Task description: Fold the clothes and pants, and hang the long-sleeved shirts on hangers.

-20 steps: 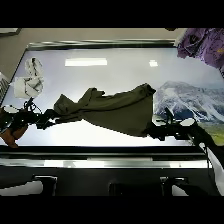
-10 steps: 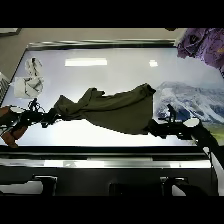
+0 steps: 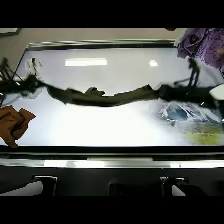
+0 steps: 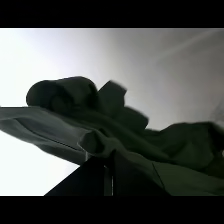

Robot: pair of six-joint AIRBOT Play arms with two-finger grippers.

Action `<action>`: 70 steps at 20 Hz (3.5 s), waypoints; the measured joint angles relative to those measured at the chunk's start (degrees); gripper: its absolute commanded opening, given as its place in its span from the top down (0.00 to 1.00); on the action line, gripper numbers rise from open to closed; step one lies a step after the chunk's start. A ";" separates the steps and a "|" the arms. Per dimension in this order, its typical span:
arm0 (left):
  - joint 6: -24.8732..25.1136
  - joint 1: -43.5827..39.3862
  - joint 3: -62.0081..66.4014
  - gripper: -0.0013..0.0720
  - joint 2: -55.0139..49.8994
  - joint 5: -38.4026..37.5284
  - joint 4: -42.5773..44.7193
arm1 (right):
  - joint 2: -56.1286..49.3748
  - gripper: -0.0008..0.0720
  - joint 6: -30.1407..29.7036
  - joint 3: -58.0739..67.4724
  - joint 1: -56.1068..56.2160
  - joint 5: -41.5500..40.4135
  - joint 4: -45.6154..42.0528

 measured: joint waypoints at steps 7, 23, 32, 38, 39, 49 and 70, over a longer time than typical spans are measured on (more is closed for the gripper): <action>-7.19 0.09 25.16 0.96 15.32 -0.90 11.41 | 5.60 0.95 6.56 35.58 0.00 8.39 -12.92; -16.20 -0.07 27.54 0.96 22.62 -5.81 26.77 | 8.41 0.95 18.25 44.57 0.04 16.06 -27.45; -10.67 -6.43 24.28 0.96 -13.86 -5.95 25.27 | -30.86 0.95 18.53 44.57 0.09 17.75 -28.59; -10.43 -10.95 24.11 0.90 -29.94 -1.49 25.77 | -49.07 0.80 19.85 44.57 0.00 15.13 -23.08; -10.45 -11.39 24.11 0.70 -31.10 -1.51 25.49 | -50.51 0.78 20.24 44.59 0.00 15.13 -22.23; -11.41 -4.48 25.97 0.13 -24.35 -13.35 20.55 | -43.19 0.27 12.85 42.42 -1.90 25.79 -22.25; -6.21 10.40 -25.33 0.14 7.15 -14.05 17.33 | -18.29 0.25 -5.60 -23.02 -19.93 8.55 -9.42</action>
